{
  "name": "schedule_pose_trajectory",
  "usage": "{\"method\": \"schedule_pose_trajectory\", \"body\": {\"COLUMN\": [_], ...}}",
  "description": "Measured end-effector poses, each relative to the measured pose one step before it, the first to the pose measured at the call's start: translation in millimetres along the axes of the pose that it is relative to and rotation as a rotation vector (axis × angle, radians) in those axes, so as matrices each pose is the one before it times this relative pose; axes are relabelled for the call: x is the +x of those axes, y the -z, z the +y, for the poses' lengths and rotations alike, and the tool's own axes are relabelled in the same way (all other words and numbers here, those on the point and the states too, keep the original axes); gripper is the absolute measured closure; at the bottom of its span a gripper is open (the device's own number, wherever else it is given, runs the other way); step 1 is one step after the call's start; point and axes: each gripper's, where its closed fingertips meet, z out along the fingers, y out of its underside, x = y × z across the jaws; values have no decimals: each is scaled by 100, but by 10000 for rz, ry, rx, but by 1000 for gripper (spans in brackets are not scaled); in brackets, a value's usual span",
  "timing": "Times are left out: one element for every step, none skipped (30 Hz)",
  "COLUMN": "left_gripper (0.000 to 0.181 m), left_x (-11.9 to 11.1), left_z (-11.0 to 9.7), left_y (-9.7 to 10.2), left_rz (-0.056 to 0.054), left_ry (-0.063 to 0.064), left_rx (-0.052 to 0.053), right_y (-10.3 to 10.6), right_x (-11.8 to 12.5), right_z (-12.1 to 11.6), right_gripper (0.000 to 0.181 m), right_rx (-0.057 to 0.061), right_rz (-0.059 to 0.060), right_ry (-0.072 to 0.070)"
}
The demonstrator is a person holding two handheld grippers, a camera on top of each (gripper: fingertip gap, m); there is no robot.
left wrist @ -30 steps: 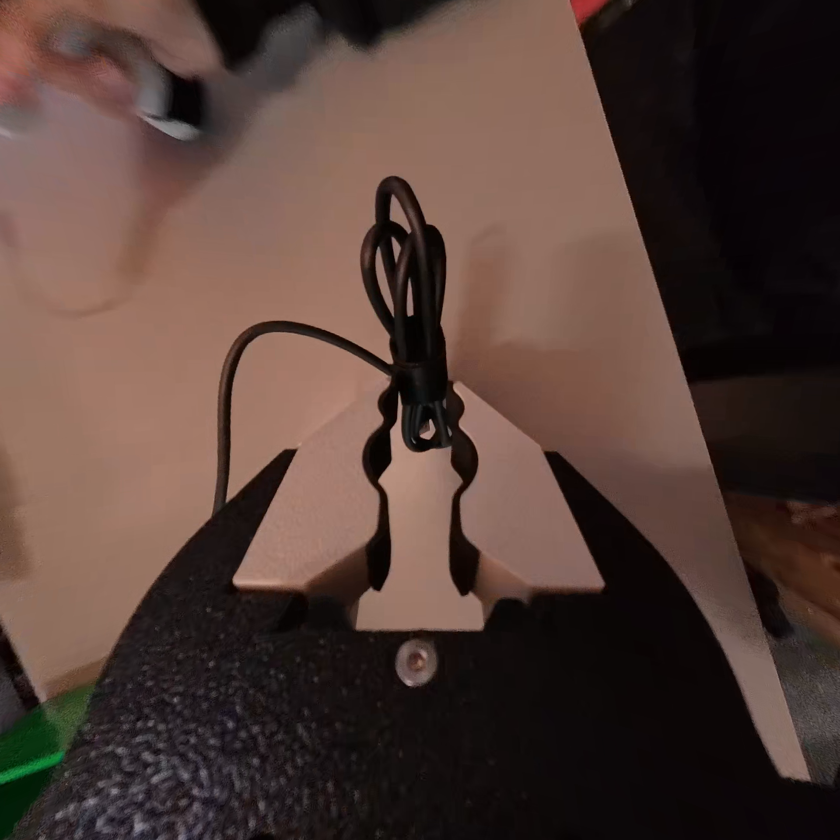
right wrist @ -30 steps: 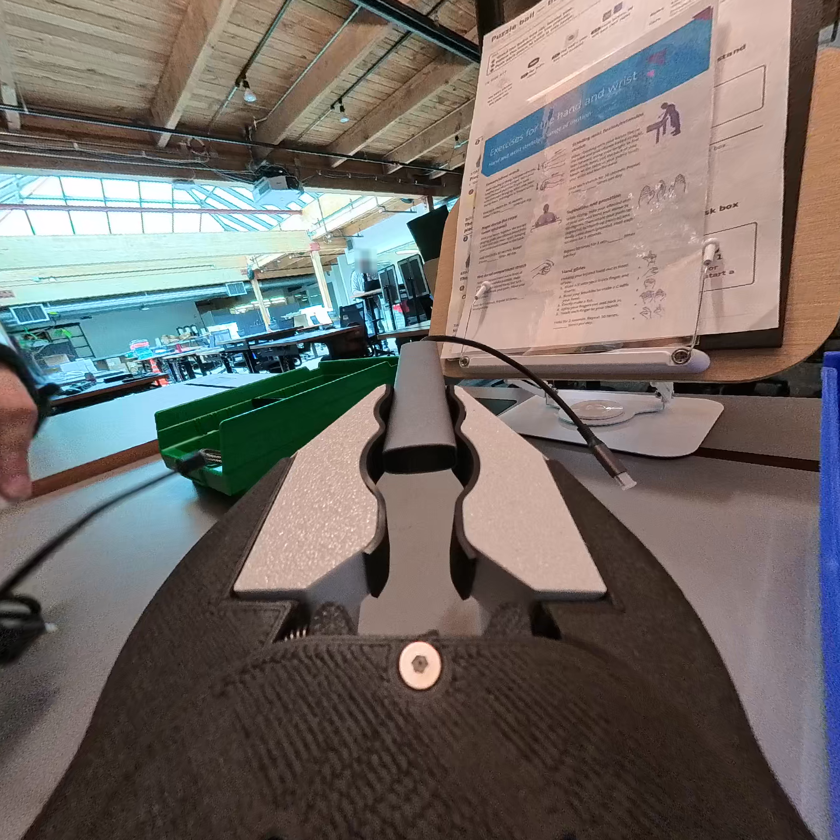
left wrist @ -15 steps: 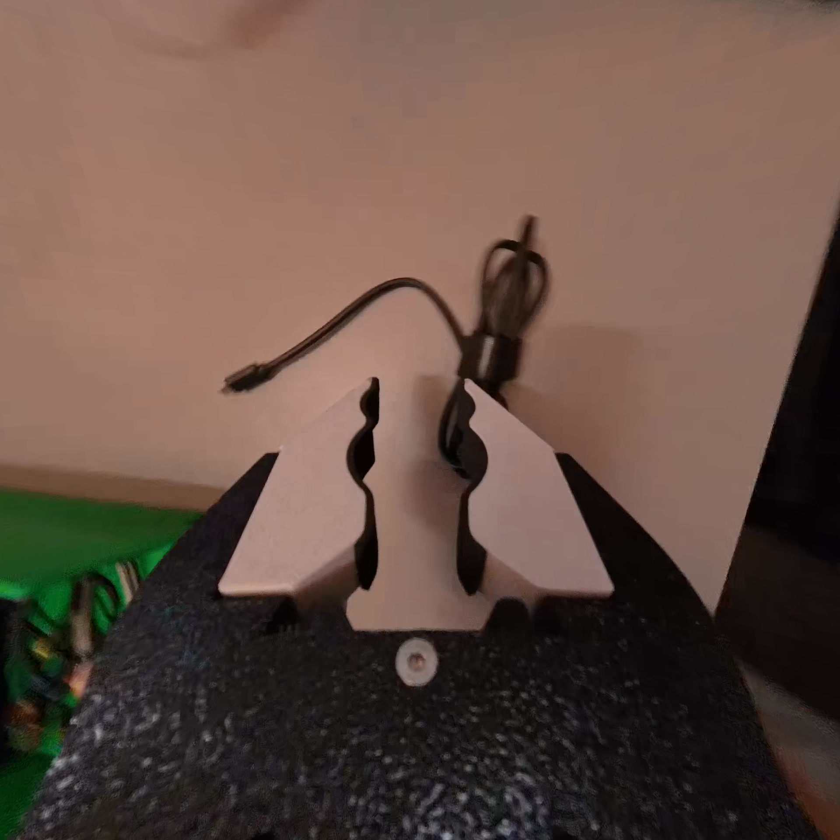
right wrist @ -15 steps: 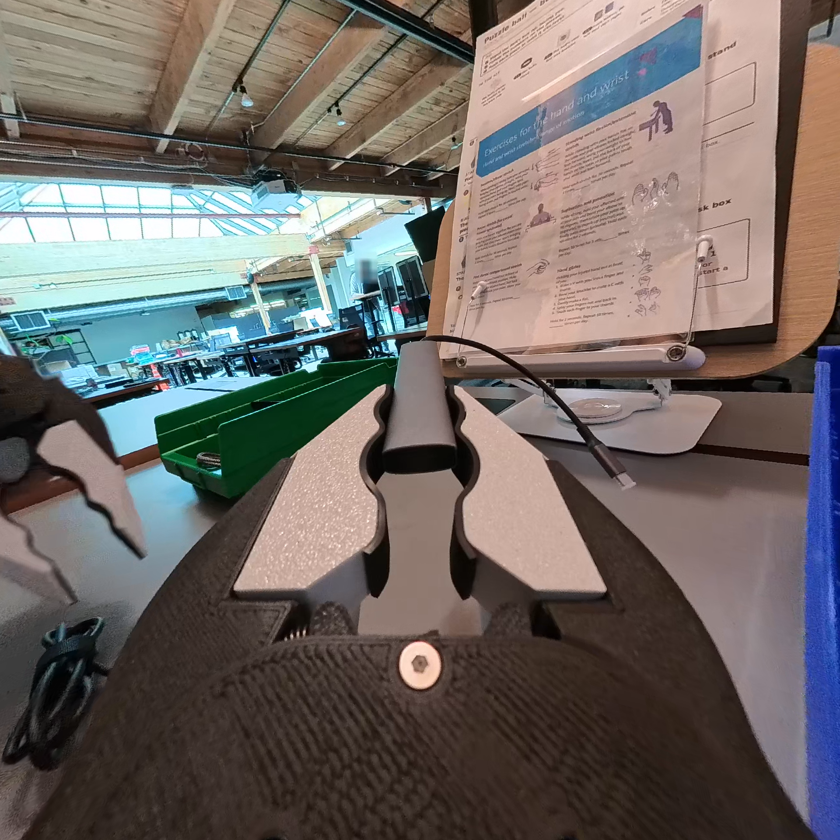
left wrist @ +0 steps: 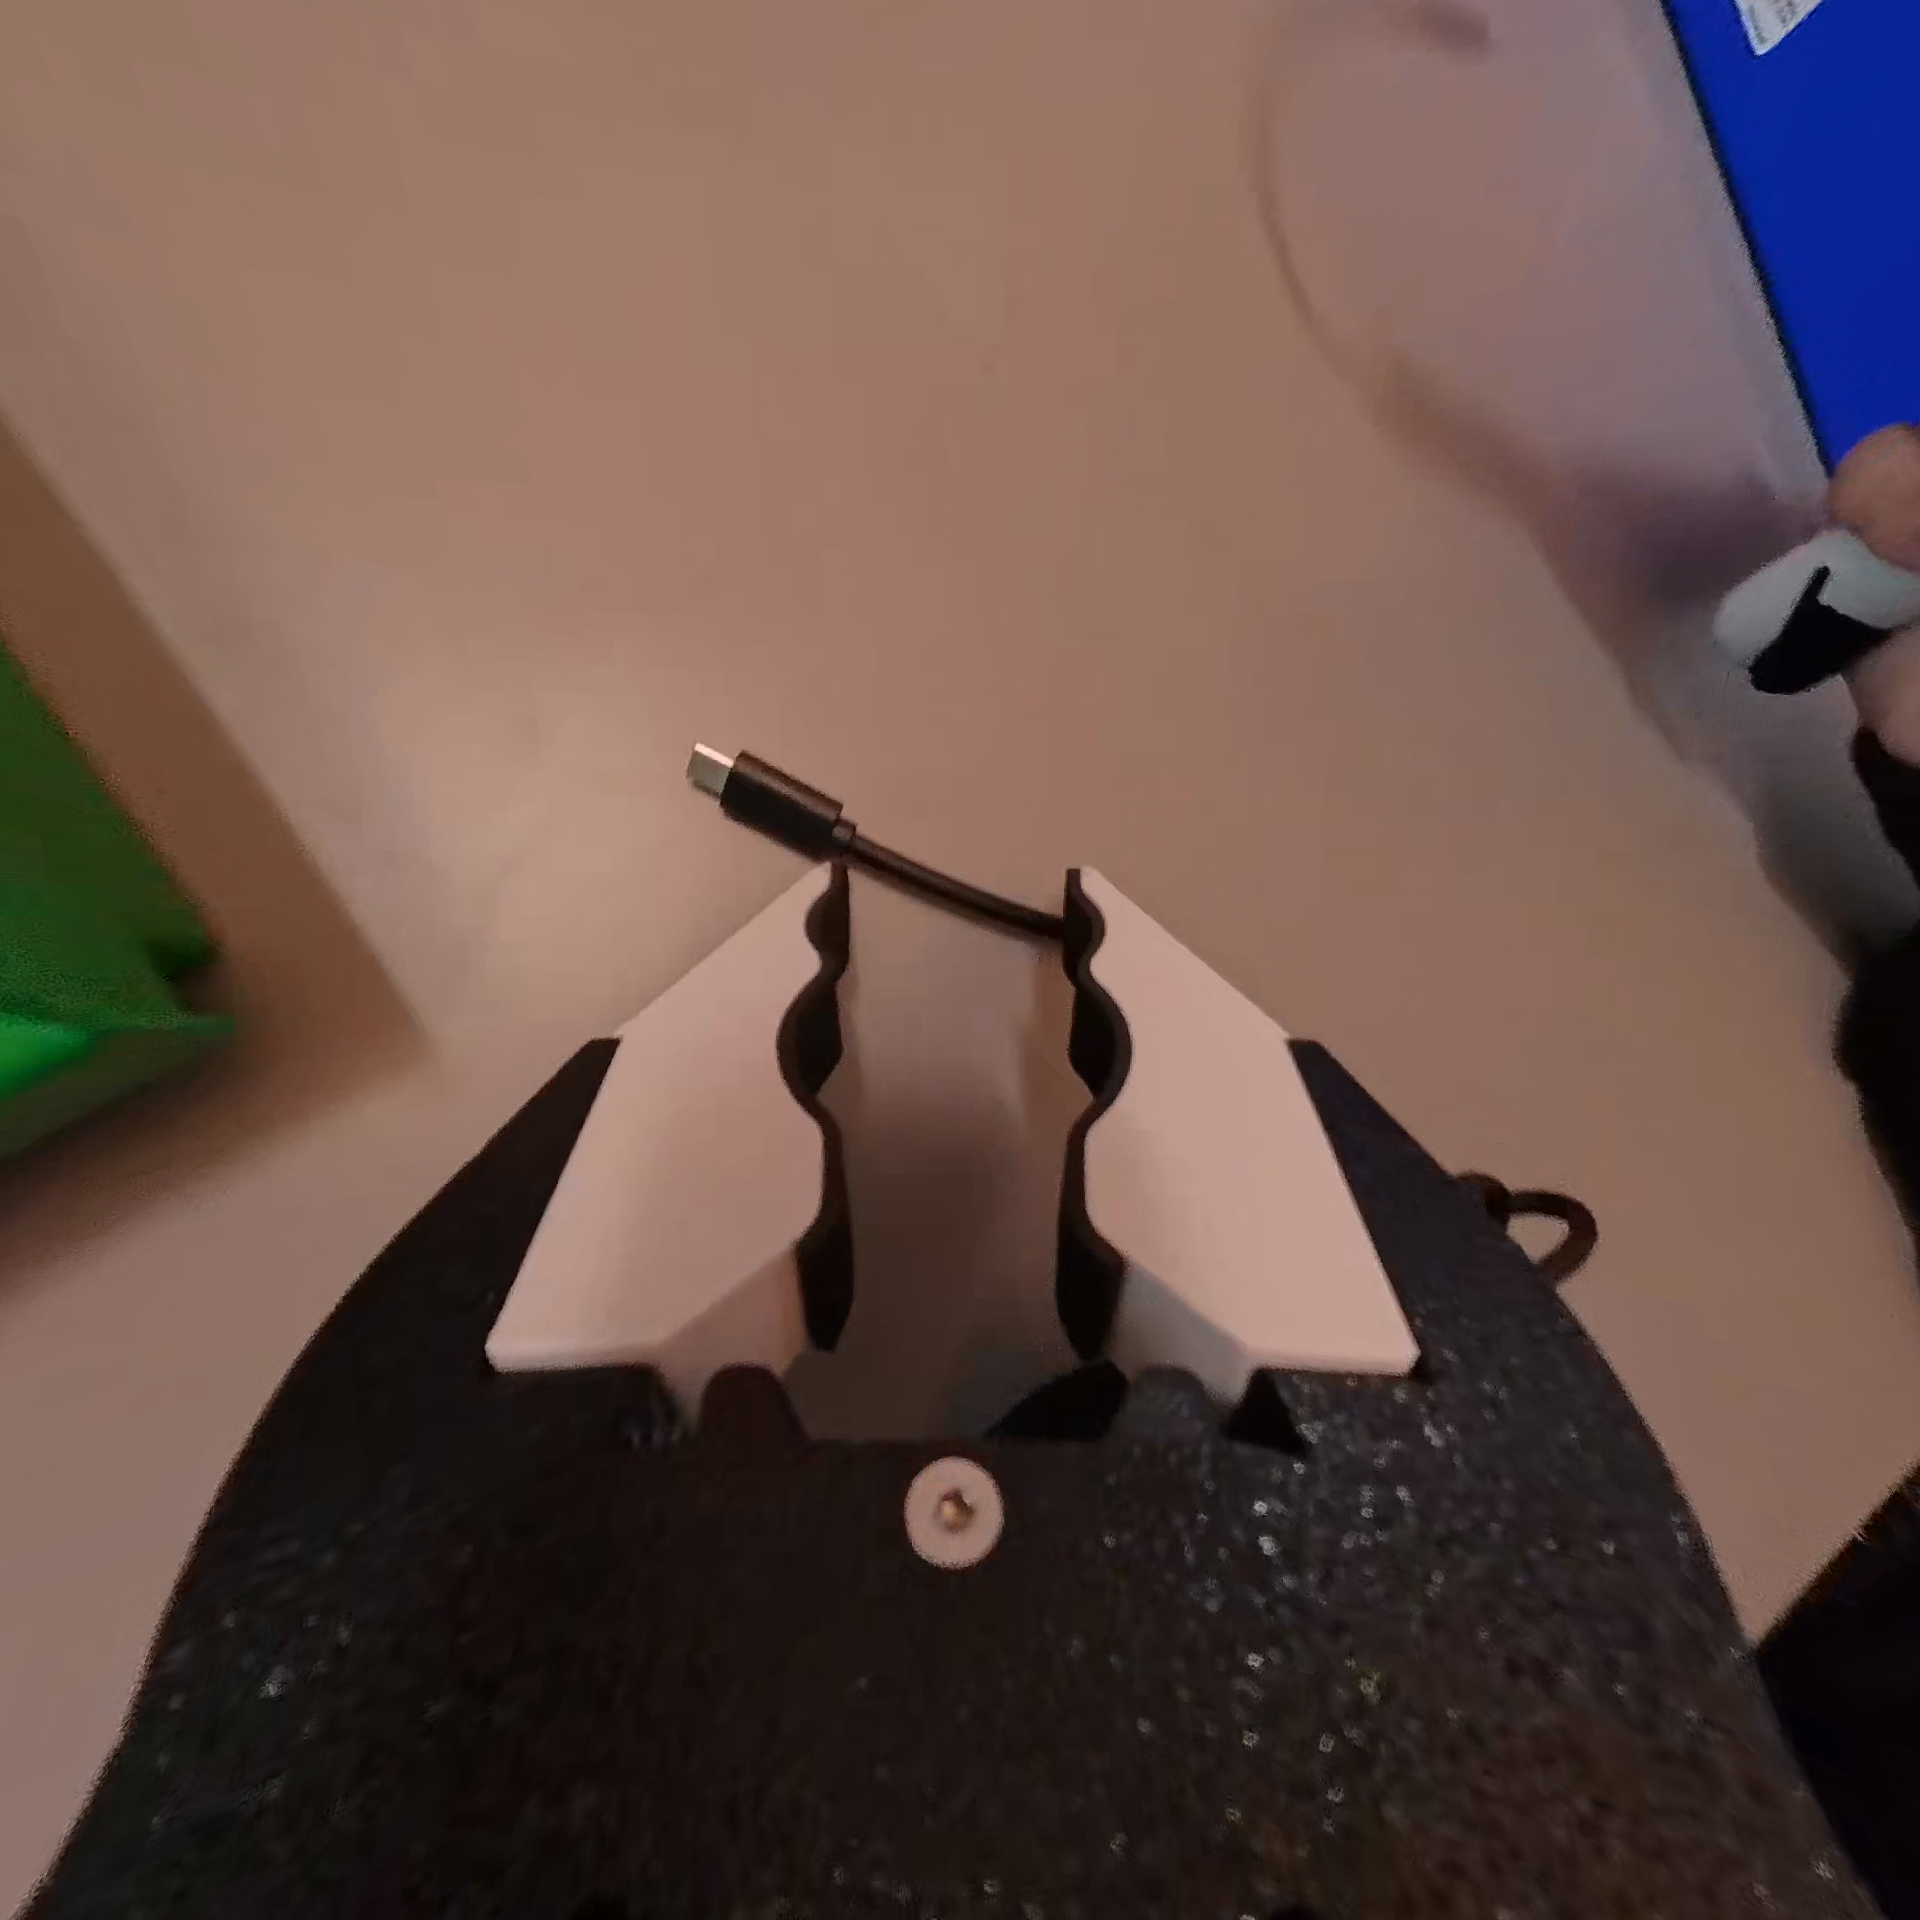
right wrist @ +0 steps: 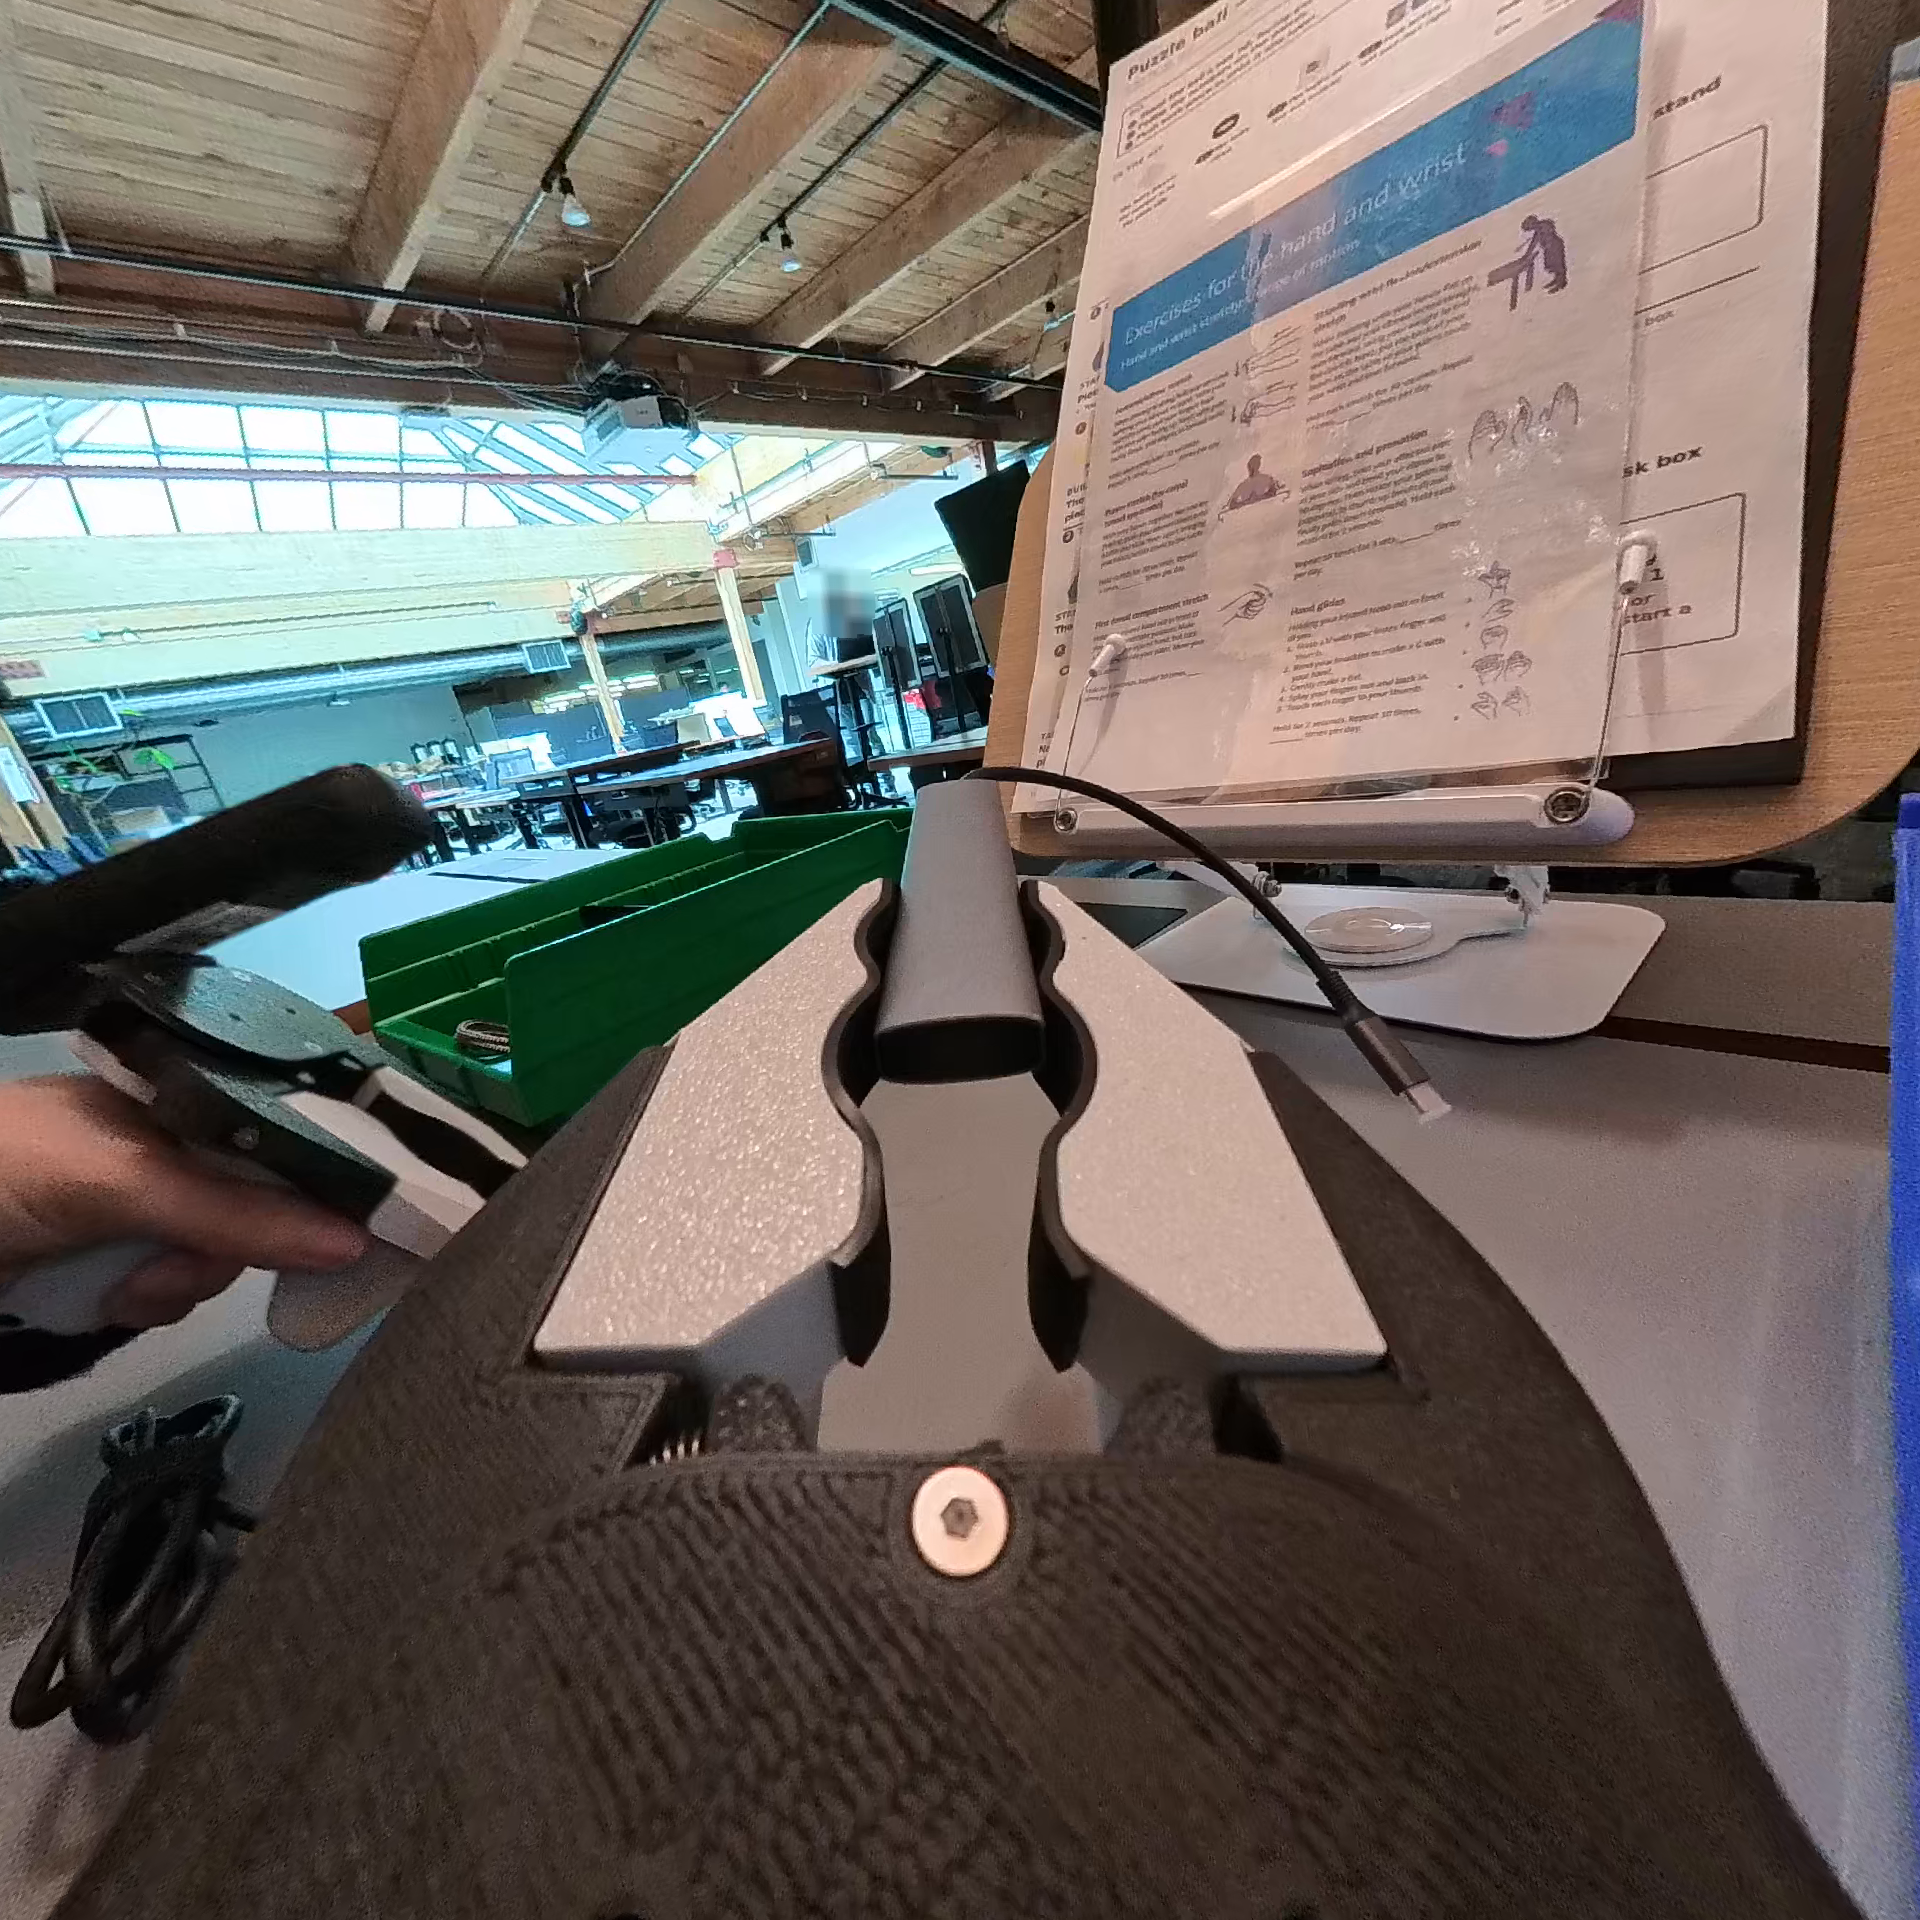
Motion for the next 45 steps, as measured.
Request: {"method": "schedule_pose_trajectory", "body": {"left_gripper": [149, 151, 152, 153, 156, 159, 161, 164, 168, 171, 172, 174, 175, 177, 178, 180, 180, 180, 180, 180, 180, 180, 180, 180, 180, 180, 180, 180, 180, 180, 180, 180, 181, 181, 181, 181, 181, 180, 180, 180, 180, 180, 180, 180, 180], "left_x": [29, -47, -11, 21, 172, 346, 475, 626, 652, 546, 479, 431, 470, 662, 766, 679, 543, 491, 472, 460, 567, 708, 769, 887, 925, 777, 636, 513, 264, -52, -299, -123, 25, -267, -477, -376, -235, -261, -291, -273, -187, -24, 212, 221, 137], "left_z": [-183, -285, -207, -135, -42, -53, -177, -505, -664, -505, -201, -26, -139, -364, -535, -558, -508, -469, -368, -184, -128, -233, -335, -468, -606, -547, -455, -340, -183, -130, -220, -275, -256, -127, 24, 39, -125, -167, -87, -29, -14, -51, -9, -27, -29], "left_y": [-479, -351, -292, -242, -216, -157, -70, 46, 156, 171, 133, 63, 39, 58, 95, 139, 203, 241, 250, 225, 209, 211, 241, 274, 284, 273, 201, 137, 76, 50, 55, 28, -20, -51, -65, -74, -64, -32, -25, -46, -112, -191, -301, -336, -293], "left_rz": [-192, -273, -253, -234, -119, 7, 132, 268, 326, 338, 394, 459, 530, 702, 821, 819, 736, 679, 591, 521, 539, 580, 579, 616, 596, 458, 348, 239, 69, -192, -481, -546, -583, -849, -1015, -956, -852, -816, -756, -656, -527, -342, -88, 14, 34], "left_ry": [-122, -219, -307, -421, -617, -741, -784, -826, -704, -404, -65, 223, 409, 618, 832, 860, 740, 579, 479, 391, 252, 147, 95, -4, -95, -132, -174, -213, -201, -224, -438, -739, -929, -1010, -1052, -1050, -1055, -989, -906, -844, -721, -544, -342, -120, 23], "left_rx": [37, 116, 43, -35, -96, -73, -2, 218, 354, 243, 17, -80, 41, 246, 381, 442, 434, 426, 376, 242, 203, 269, 340, 421, 506, 450, 359, 273, 143, 61, 49, -7, -148, -358, -561, -632, -546, -516, -529, -490, -400, -259, -174, -62, 31], "right_y": [5, 10, 18, 9, 6, -2, -3, -16, -3, -10, -4, 2, -2, 7, 19, 26, 16, -3, 9, -7, -29, -26, -30, -42, -46, -29, -31, -27, -29, -39, -40, -31, -49, -47, -39, -46, -55, -55, -52, -43, -39, -20, -8, -3, 9], "right_x": [32, 35, 16, 16, 8, 7, 10, -8, -6, -7, -5, -12, 11, 13, 24, 23, 23, 10, 27, -6, -46, -82, -134, -185, -208, -202, -208, -206, -144, -87, -54, -40, -55, -78, -89, -147, -146, -110, -103, -103, -84, -29, -10, -1, 28], "right_z": [-2, -12, -34, -51, -13, 7, 19, 34, 18, -4, -10, -13, -12, -16, -28, -51, -27, -15, 2, 22, 30, 29, 33, 42, 6, -39, -36, -33, -7, 26, 72, 102, 101, 75, 50, 63, 73, 68, 106, 131, 112, 59, 51, 55, 30], "right_gripper": [159, 159, 159, 159, 159, 159, 159, 159, 159, 159, 159, 159, 159, 159, 159, 159, 159, 159, 159, 159, 159, 159, 159, 159, 159, 159, 159, 159, 159, 159, 159, 159, 159, 159, 159, 159, 159, 159, 159, 159, 159, 159, 159, 159, 159], "right_rx": [5, 1, 10, 22, 4, -6, -6, -14, -5, -3, -5, 3, 7, -1, 12, 21, 3, -1, 6, -9, -15, -18, -24, -35, -24, -8, -12, -18, -20, -30, -37, -55, -53, -39, -24, -32, -40, -30, -45, -68, -38, -7, -12, -19, 2], "right_rz": [12, 7, 4, 1, -6, 1, 4, -10, -2, -6, 1, -3, 3, -2, 6, 12, -3, -4, 5, -8, -29, -42, -67, -102, -112, -95, -85, -76, -34, 10, 37, 35, 29, 18, 19, -21, -32, -3, -13, -38, -33, -9, -10, -30, -11], "right_ry": [-7, -16, -14, -7, -15, -10, -1, -8, -11, -1, 10, 10, -3, -13, -7, 4, -7, -20, -17, -18, -13, -4, 0, -11, -15, -1, 18, 35, 60, 82, 119, 123, 105, 86, 81, 85, 85, 95, 84, 41, 19, 13, 4, -19, -34]}}
